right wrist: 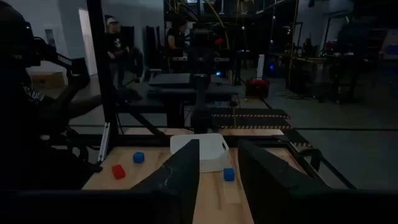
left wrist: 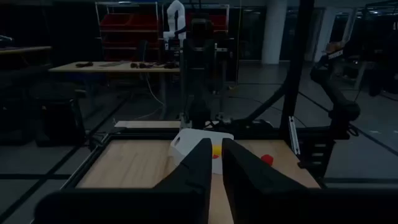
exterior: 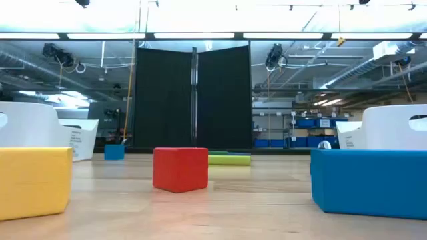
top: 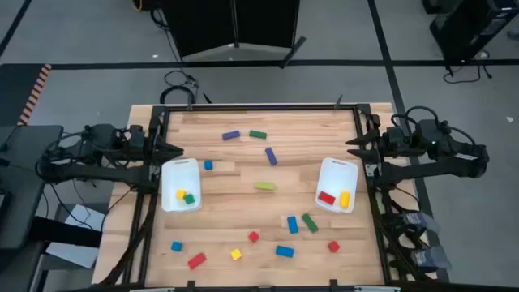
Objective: Sort blocks by size
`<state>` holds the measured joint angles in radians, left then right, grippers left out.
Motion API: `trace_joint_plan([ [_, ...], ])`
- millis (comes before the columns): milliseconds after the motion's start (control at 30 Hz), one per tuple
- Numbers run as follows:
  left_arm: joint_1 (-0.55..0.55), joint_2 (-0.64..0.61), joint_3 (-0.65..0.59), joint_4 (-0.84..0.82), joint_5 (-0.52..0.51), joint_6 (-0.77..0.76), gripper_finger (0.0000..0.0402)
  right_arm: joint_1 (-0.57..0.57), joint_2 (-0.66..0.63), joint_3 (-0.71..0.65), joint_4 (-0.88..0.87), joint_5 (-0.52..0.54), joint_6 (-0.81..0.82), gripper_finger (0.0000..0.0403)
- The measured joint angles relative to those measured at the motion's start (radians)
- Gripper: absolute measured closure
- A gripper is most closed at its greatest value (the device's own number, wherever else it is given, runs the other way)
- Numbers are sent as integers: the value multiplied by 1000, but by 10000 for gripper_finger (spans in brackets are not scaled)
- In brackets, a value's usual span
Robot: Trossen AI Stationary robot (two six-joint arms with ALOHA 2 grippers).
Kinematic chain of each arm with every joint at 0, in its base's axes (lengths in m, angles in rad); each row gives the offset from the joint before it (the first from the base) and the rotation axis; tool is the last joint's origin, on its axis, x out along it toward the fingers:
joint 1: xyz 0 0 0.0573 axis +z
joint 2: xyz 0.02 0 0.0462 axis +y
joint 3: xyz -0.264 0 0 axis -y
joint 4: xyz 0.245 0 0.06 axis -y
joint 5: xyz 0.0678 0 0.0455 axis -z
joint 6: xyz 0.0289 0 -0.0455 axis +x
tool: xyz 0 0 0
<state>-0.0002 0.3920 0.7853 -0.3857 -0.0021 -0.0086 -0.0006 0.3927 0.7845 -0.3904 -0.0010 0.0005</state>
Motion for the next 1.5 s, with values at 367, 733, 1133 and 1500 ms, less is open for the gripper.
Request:
trace_joint_plan([
  [367,0,0,0,0,0,0,355,0,0,0,0,0,0,280],
  [733,0,0,0,0,0,0,355,0,0,0,0,0,0,281],
  [1133,0,0,0,1,0,0,355,0,0,0,0,0,0,283],
  [1500,-1,3,-251,196,-21,-76,355,0,8,-2,86,12,4,285],
])
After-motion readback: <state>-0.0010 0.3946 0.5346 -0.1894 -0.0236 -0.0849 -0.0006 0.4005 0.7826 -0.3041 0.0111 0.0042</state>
